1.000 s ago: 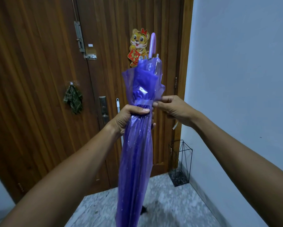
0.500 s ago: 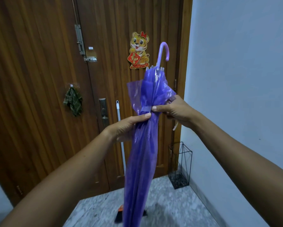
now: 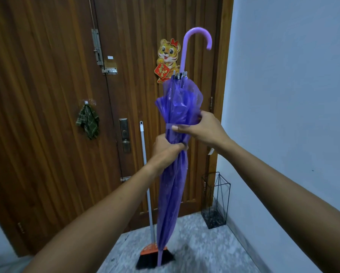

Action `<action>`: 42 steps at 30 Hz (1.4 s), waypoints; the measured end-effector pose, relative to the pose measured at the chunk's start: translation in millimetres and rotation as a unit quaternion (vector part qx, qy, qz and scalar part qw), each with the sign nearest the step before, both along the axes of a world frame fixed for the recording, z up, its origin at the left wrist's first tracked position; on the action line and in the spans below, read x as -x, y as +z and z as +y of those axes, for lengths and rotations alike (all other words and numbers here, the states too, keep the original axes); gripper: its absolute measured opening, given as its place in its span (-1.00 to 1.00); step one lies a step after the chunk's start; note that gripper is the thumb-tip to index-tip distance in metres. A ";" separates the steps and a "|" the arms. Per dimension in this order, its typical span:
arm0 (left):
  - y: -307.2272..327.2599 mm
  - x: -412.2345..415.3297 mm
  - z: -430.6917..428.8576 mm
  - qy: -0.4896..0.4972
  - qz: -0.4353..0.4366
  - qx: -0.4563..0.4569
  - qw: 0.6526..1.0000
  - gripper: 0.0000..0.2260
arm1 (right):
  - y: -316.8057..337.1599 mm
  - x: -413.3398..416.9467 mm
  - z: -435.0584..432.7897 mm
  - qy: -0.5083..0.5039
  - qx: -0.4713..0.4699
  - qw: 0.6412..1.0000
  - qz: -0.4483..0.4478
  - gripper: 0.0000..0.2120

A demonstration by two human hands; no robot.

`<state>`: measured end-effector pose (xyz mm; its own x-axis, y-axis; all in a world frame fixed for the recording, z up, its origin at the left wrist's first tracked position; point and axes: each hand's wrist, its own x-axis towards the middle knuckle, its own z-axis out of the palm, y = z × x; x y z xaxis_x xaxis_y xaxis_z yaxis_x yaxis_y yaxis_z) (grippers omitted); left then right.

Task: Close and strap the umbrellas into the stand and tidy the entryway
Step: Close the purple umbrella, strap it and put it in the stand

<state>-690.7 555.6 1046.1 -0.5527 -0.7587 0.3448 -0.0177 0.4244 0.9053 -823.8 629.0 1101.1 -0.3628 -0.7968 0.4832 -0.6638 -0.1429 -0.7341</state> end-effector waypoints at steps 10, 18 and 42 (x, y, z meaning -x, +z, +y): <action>21.5 -15.4 2.5 -0.066 0.071 -0.099 0.990 -0.82 | 18.0 6.1 31.7 0.114 -0.045 0.992 0.013 -0.49; 34.0 -14.9 4.6 -0.109 0.103 -0.178 0.972 -0.79 | 7.9 17.2 38.6 0.145 -0.041 0.987 -0.049 -0.50; 3.5 -2.1 12.0 -0.059 -0.029 -0.019 0.998 -0.56 | -13.1 -4.8 8.4 0.035 -0.001 0.999 -0.012 -0.56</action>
